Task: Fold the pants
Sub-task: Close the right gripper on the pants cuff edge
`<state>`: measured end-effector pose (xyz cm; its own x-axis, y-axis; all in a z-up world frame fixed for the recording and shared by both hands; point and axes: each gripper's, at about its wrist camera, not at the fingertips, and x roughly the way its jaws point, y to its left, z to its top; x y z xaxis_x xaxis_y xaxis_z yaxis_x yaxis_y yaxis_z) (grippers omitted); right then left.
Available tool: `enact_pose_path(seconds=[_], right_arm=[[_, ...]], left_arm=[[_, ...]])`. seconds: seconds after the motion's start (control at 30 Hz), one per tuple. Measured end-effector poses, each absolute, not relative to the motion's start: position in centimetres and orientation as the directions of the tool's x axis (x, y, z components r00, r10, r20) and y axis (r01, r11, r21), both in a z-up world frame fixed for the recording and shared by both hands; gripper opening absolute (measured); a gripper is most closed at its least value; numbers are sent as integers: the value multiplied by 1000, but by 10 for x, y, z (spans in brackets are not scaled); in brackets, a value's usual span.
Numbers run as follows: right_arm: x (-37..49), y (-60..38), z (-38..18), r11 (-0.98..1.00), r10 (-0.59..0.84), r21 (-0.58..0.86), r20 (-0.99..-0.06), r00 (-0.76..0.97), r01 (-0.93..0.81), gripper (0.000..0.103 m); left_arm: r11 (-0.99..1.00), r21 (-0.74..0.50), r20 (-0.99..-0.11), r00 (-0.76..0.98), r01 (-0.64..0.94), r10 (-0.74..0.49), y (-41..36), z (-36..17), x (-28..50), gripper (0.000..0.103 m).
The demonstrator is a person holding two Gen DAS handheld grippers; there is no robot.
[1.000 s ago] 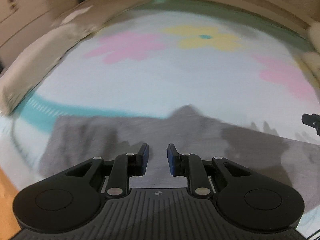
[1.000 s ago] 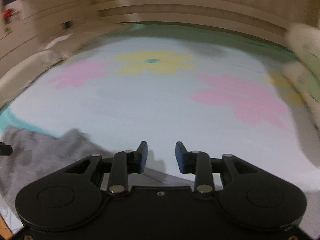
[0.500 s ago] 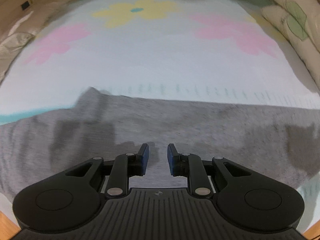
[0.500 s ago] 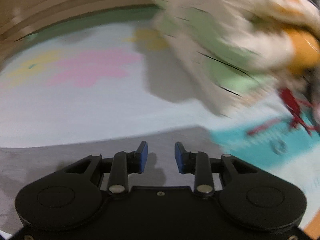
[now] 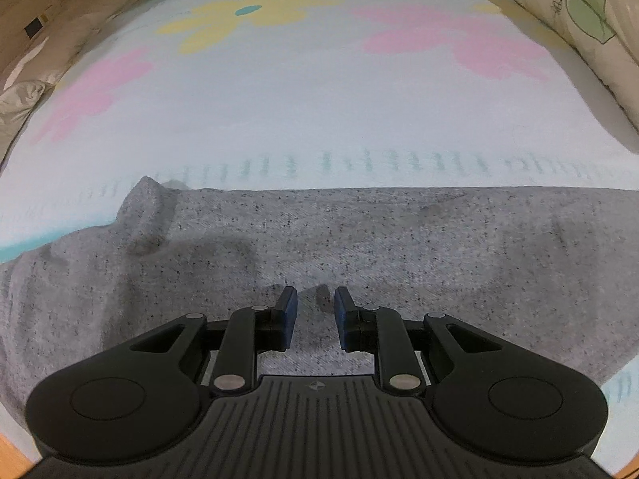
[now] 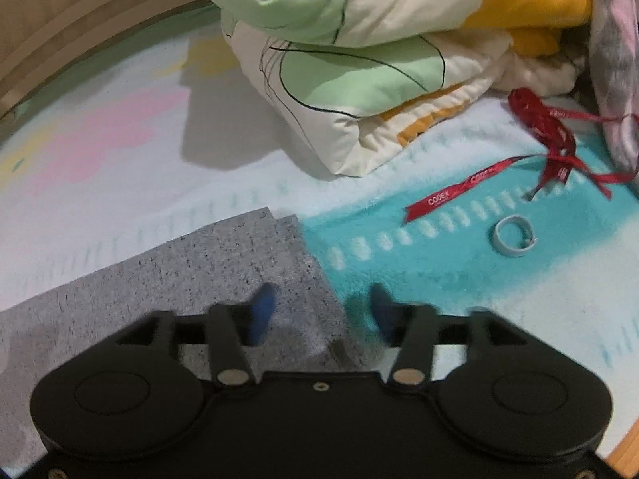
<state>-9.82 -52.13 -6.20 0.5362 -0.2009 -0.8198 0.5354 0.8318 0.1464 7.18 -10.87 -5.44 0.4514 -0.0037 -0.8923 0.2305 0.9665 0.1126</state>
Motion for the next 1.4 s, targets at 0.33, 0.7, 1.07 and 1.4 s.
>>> enact_pose_path(seconds=[0.33, 0.7, 1.07, 1.4], right_arm=[[-100, -516, -70, 858, -97, 214, -825, 557, 467, 25], [-113, -515, -35, 864, -98, 217, -812, 576, 453, 16], [-103, -507, -47, 836, -131, 184, -847, 515, 517, 16], [-108, -494, 9, 810, -72, 346, -741, 667, 473, 16]], left_arm=[[964, 97, -898, 439, 246, -21, -119, -56, 76, 20], [942, 87, -890, 450, 323, -72, -148, -51, 67, 20], [892, 60, -897, 417, 448, -149, -197, -58, 46, 20], [857, 116, -885, 444, 502, -140, -246, -73, 33, 20]])
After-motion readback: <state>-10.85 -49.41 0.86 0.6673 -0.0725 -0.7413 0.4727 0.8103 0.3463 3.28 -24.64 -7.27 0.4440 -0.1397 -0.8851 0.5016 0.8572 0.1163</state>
